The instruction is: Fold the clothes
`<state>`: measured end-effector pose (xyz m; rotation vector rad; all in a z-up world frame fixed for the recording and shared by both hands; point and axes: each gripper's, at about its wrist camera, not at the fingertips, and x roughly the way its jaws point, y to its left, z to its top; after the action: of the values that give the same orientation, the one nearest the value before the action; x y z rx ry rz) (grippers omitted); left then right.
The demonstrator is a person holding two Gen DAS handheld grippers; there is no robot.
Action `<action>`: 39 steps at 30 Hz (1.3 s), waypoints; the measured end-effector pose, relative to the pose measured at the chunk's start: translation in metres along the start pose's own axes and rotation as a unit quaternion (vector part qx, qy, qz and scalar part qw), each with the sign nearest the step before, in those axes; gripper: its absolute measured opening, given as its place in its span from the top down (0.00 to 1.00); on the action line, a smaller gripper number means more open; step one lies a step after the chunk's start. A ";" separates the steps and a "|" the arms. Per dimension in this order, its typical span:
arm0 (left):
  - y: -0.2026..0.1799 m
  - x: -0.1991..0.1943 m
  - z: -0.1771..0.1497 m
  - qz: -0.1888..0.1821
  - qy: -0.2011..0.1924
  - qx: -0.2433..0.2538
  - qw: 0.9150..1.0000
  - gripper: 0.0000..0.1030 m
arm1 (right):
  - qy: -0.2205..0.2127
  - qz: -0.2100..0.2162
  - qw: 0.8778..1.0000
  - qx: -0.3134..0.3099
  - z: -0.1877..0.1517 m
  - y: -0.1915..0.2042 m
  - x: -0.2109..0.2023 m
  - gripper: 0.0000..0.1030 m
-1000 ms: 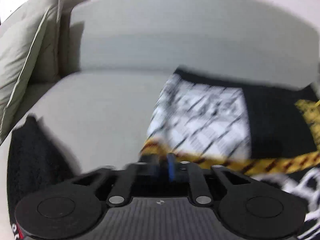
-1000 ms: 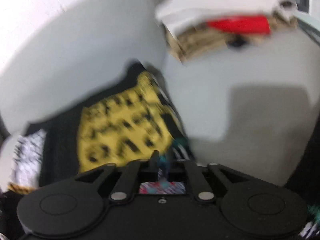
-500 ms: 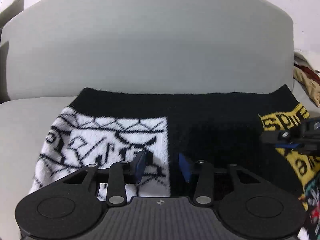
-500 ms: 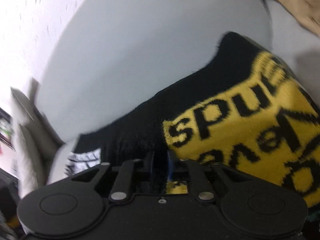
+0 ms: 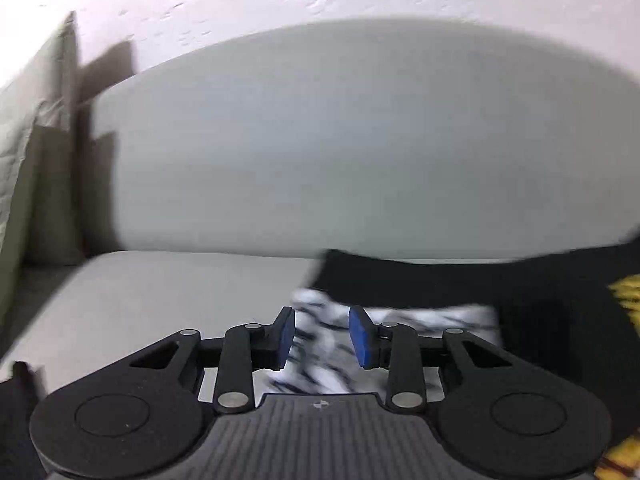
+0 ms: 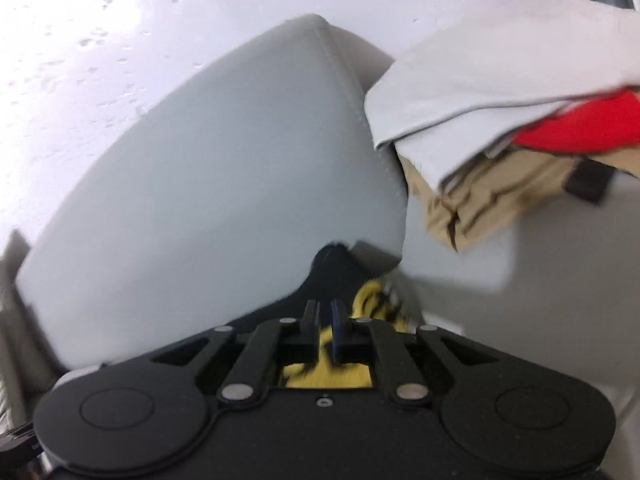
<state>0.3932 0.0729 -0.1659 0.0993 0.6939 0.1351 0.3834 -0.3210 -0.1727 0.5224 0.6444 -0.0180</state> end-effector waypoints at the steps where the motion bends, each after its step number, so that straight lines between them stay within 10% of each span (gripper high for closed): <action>1: 0.001 0.011 0.003 0.018 0.009 -0.001 1.000 0.69 | 0.013 -0.011 1.000 0.002 0.001 -0.003 0.012 0.93; 4: 0.013 0.037 -0.005 0.019 0.046 -0.031 0.998 0.54 | 0.049 -0.049 0.998 0.006 0.002 -0.014 0.046 1.00; 10: 0.033 0.010 0.005 -0.001 0.089 -0.053 0.995 0.57 | 0.023 -0.085 0.994 0.067 -0.004 -0.025 0.015 1.00; 25: 0.086 -0.282 -0.054 -0.062 0.002 -0.012 0.998 0.54 | -0.058 -0.004 0.998 -0.032 -0.011 0.048 -0.305 0.60; 31: 0.066 -0.310 -0.102 -0.076 0.031 0.013 0.997 0.54 | -0.013 0.020 0.998 -0.063 -0.068 0.056 -0.358 0.37; 33: 0.053 -0.306 -0.117 -0.081 0.049 0.029 0.995 0.59 | 0.029 0.014 0.997 -0.067 -0.096 0.055 -0.348 0.43; 35: 0.041 -0.302 -0.131 -0.087 0.067 0.046 0.993 0.73 | 0.073 0.010 0.994 -0.075 -0.125 0.056 -0.331 0.82; 39: 0.016 -0.293 -0.160 -0.097 0.103 0.078 0.987 0.76 | 0.136 0.003 0.984 -0.114 -0.170 0.072 -0.301 0.85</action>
<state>0.0661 0.0496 -0.1010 0.1686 0.9167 -0.0987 0.0569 -0.2214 -0.0808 0.3064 0.8998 0.1330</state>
